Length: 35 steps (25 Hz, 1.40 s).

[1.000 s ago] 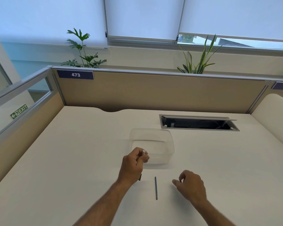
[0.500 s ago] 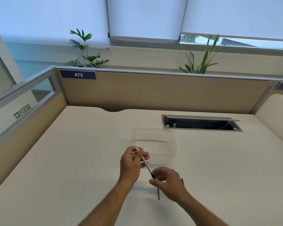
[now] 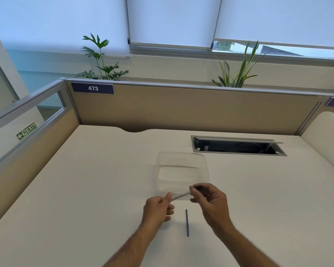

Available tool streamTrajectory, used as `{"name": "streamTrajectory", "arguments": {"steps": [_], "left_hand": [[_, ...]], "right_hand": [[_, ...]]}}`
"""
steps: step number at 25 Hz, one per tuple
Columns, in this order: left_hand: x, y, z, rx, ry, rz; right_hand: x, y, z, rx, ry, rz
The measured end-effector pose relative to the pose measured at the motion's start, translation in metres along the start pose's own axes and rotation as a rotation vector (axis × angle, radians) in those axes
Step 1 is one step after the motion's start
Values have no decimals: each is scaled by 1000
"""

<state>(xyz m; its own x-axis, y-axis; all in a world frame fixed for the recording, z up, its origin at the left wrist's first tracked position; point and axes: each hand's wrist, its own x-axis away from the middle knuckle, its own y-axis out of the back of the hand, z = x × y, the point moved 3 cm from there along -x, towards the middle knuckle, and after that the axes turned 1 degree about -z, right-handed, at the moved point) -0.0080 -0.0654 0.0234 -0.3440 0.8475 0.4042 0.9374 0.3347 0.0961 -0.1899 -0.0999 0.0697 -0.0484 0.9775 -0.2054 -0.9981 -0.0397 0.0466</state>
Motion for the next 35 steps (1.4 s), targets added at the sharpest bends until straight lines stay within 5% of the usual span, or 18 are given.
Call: {"name": "streamTrajectory", "arguments": {"steps": [4, 10, 14, 21, 25, 35], "left_hand": [[5, -10, 2, -367, -181, 109], [-8, 12, 21, -860, -531, -114], [-22, 29, 51, -1263, -532, -135], [-24, 34, 56, -1267, -534, -148], [-27, 36, 59, -1288, -529, -145], [-27, 36, 58, -1316, -510, -148]], "right_hand": [[-3, -11, 4, 16, 35, -19], [5, -22, 11, 296, 222, 62], [7, -26, 13, 310, 278, 64], [12, -33, 10, 355, 408, 40], [20, -40, -6, 503, 334, 182], [19, -31, -3, 421, 373, 61]]}}
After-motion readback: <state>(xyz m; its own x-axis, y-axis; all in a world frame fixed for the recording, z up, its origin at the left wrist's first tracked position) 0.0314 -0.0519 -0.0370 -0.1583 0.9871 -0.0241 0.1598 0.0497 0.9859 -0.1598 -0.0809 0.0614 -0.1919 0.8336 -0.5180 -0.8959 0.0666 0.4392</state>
